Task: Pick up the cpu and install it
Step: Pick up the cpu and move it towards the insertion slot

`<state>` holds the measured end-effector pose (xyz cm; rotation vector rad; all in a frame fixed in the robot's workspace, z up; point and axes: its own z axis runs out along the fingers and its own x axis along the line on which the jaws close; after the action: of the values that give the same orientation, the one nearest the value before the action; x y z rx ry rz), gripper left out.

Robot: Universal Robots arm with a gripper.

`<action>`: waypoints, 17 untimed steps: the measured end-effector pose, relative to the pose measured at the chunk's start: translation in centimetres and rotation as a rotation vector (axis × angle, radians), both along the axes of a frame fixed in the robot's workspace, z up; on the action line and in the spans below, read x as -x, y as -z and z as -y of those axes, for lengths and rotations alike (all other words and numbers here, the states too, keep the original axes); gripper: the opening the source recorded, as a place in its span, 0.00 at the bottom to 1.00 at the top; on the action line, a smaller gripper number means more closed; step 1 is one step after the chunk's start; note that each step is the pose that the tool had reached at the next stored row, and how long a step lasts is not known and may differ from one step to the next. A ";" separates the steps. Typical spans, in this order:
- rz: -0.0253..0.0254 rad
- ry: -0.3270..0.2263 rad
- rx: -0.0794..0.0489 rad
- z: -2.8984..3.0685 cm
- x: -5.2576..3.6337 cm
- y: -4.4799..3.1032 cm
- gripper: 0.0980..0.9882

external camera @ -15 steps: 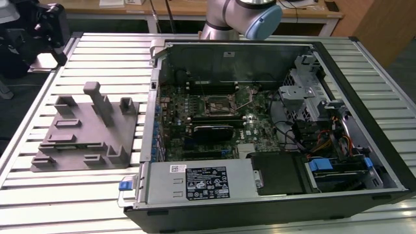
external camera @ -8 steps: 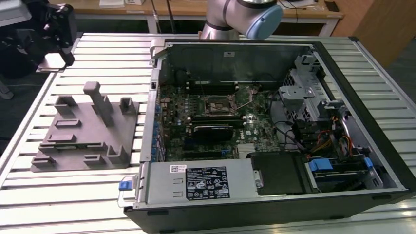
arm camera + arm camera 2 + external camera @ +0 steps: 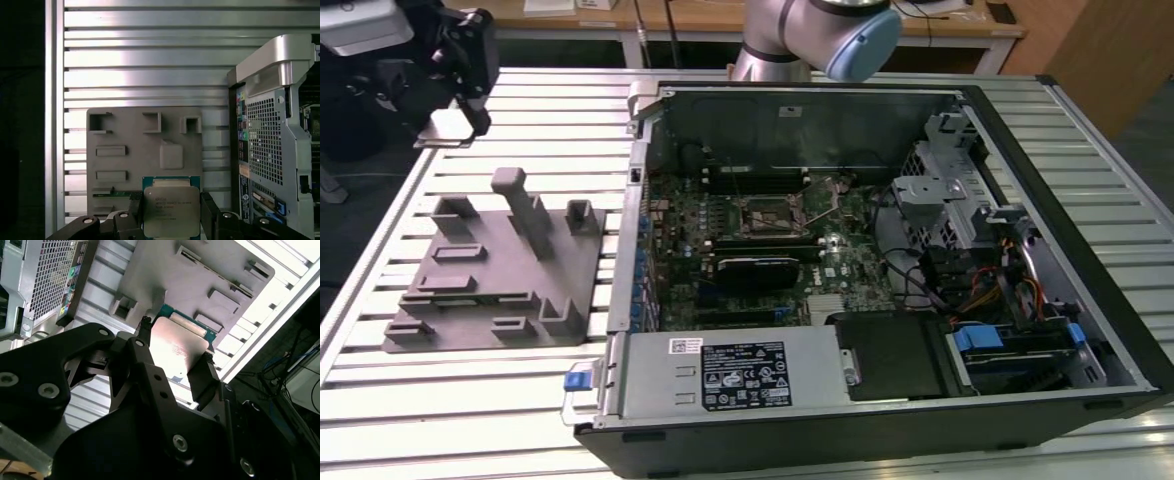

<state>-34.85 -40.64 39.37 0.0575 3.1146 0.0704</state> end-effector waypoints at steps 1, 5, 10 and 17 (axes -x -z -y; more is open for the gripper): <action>-0.0001 0.000 0.000 0.00 -0.21 0.00 0.50; 0.0000 0.000 0.000 0.00 -1.19 0.00 0.50; -0.0001 0.000 0.000 0.00 -2.27 -0.01 0.50; -0.0001 0.000 0.000 0.00 -3.97 0.00 0.50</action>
<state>-30.89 -40.64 39.37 0.0577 3.1146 0.0703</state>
